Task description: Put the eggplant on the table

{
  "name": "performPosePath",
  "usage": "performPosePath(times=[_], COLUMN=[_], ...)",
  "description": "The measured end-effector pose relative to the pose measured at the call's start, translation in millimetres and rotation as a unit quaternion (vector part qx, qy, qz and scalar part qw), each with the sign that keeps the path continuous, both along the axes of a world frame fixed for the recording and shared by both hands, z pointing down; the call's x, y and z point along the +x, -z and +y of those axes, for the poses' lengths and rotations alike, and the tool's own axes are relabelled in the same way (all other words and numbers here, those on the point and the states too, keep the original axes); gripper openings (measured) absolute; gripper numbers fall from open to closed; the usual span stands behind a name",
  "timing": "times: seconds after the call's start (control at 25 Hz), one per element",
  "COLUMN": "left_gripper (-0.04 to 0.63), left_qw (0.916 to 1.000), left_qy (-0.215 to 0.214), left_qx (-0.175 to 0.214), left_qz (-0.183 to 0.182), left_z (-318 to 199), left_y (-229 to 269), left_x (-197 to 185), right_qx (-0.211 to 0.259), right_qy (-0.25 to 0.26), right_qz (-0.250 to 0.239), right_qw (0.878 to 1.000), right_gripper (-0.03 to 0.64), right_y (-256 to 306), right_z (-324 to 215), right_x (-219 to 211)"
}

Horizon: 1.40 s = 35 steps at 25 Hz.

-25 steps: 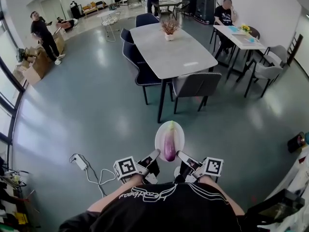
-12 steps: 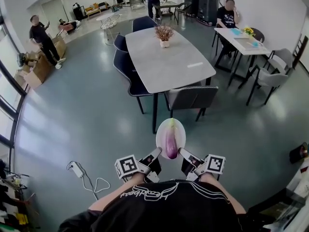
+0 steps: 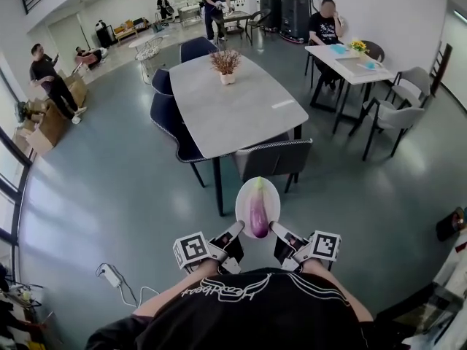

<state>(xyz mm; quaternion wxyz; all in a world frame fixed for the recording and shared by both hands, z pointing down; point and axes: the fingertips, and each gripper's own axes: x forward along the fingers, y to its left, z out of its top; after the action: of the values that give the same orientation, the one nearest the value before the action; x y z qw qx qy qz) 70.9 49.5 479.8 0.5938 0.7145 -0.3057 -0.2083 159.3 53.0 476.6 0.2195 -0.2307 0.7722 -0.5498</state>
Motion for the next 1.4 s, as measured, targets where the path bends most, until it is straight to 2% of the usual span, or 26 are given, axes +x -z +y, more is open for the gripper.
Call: performPosePath(times=[0.36, 0.72, 0.88, 1.12, 1.4], left_gripper=[0.023, 0.023, 0.023, 0.023, 0.023], left_qw=[0.9997, 0.9999, 0.9997, 0.9998, 0.9987], left_qy=[-0.022, 0.001, 0.003, 0.007, 0.019], left_qx=[-0.002, -0.013, -0.025, -0.016, -0.047], left_qz=[-0.014, -0.005, 0.002, 0.000, 0.008], left_z=[-18, -39, -61, -100, -167], left_y=[-8, -22, -33, -35, -57], left_x=[13, -7, -11, -26, -58], right_qx=[-0.001, -0.013, -0.023, -0.027, -0.051], right_qy=[-0.019, 0.000, -0.003, 0.004, 0.011], right_qz=[0.007, 0.019, 0.028, 0.037, 0.052], right_qw=[1.000, 1.000, 0.999, 0.999, 0.997], right_gripper=[0.049, 0.049, 0.049, 0.049, 0.048], right_y=[-8, -20, -31, -33, -53], right_z=[-15, -40, -62, -103, -170], right_x=[15, -5, -10, -25, -57])
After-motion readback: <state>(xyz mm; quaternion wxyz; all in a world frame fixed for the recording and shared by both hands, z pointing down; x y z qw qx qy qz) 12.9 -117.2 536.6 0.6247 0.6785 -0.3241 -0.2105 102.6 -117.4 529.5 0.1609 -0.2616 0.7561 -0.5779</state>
